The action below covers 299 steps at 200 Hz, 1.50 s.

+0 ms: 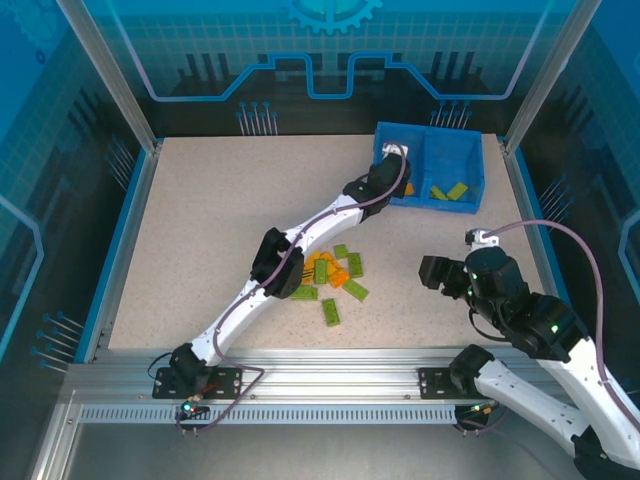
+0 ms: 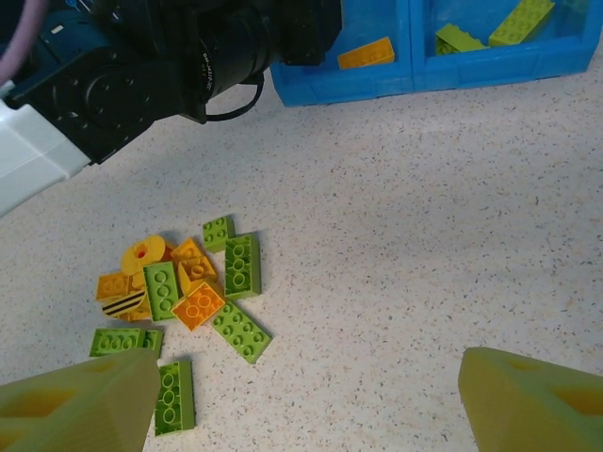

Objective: Sort the legos into containers by color

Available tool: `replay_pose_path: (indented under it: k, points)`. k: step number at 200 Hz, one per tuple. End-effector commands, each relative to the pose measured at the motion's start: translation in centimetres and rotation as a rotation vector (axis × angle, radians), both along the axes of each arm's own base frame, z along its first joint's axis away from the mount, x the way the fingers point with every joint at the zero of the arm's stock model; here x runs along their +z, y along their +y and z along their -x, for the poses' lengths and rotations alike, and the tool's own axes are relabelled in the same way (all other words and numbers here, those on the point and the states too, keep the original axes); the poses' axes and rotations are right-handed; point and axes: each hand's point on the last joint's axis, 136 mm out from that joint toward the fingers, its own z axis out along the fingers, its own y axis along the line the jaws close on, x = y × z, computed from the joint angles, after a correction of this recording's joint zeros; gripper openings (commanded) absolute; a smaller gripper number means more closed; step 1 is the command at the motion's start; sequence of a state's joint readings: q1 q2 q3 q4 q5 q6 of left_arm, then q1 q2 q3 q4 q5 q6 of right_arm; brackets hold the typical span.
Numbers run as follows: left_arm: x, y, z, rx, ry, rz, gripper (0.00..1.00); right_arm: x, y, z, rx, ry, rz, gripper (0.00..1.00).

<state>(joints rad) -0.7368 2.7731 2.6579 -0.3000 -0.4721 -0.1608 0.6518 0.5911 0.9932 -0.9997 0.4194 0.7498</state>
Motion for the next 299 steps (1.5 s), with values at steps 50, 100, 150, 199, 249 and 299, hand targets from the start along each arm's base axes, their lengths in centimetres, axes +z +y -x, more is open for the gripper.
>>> replay_pose_path:
  k: [50,100,150,199,249,299]
  points:
    - [5.2,-1.5,1.3,-0.037,-0.051,0.074,0.58,-1.1,-0.4,0.3,-0.028,0.030,-0.009,0.85]
    - [18.8,-2.0,9.4,-0.223,-0.045,0.333,0.58,-1.3,0.5,-0.6,0.003,0.038,0.013,0.85]
    - [26.7,5.4,21.1,-0.407,-0.146,0.363,0.59,-3.3,5.3,-3.1,0.159,0.138,0.049,0.85]
    - [27.6,15.8,33.5,-0.589,-0.241,0.104,0.65,-7.9,11.5,-6.9,0.313,0.309,0.085,0.87]
    - [21.5,23.7,41.1,-0.700,-0.204,-0.140,0.90,-13.4,14.8,-10.5,0.372,0.456,0.162,0.87]
    - [14.5,26.6,44.7,-0.750,-0.066,-0.194,0.99,-18.4,14.7,-13.3,0.301,0.556,0.235,0.75]
